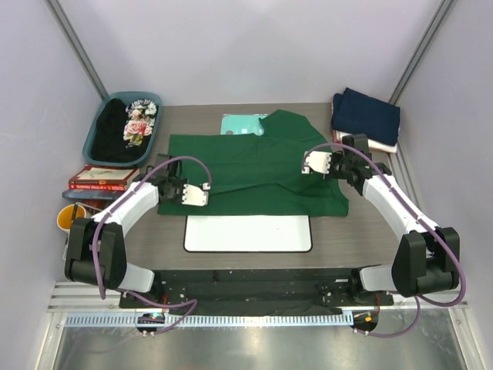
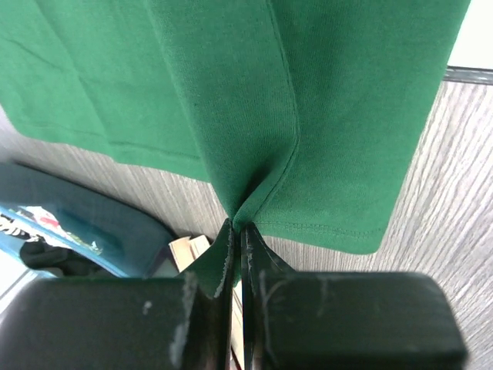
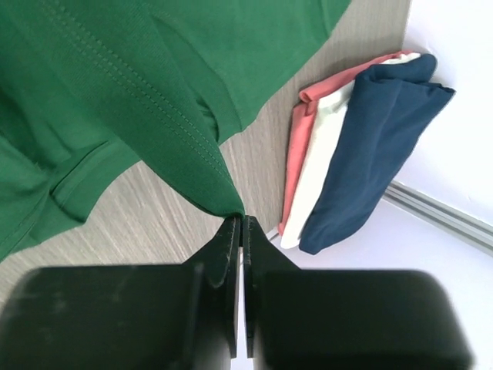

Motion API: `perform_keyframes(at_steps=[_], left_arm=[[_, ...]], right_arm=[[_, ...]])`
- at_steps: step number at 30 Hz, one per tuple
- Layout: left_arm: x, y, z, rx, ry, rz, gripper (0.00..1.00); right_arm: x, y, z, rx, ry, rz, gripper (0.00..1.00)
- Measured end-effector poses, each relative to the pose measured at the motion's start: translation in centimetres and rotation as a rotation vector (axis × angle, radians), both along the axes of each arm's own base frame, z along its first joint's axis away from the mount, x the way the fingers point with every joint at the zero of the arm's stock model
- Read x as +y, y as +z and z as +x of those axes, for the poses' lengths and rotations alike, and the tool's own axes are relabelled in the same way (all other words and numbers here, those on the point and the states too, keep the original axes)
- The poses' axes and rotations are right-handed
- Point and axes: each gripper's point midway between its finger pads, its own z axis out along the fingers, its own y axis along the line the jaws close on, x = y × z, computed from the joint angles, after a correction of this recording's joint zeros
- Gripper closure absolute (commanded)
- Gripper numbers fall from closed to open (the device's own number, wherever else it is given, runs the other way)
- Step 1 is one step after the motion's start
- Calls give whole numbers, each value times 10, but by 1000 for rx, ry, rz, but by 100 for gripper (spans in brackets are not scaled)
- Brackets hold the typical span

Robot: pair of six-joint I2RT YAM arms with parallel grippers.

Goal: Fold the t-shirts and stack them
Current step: Fold the flattened tshirt in 1/3 of the way

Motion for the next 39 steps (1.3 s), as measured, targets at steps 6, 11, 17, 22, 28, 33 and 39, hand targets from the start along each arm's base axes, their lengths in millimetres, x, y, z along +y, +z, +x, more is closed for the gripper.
perform_keyframes(at_steps=[6,11,17,22,28,33,39], left_arm=[[6,-7,8,-3,47,24,68],[21,4,36,-165,150,64,31],[36,16,62,-330,256,103,32],[40,30,72,-406,291,104,32],[36,33,74,-421,287,102,51],[30,26,69,-373,255,103,51],[25,16,69,-310,225,102,47]], right_arm=[[3,10,18,-137,-59,-9,47],[-6,1,26,-227,-168,-58,42],[-14,9,26,-259,-238,-55,43],[-5,11,12,-159,-189,-24,44],[31,17,-4,-22,-71,92,47],[69,0,-4,149,-11,193,50],[108,-37,-11,331,22,250,49]])
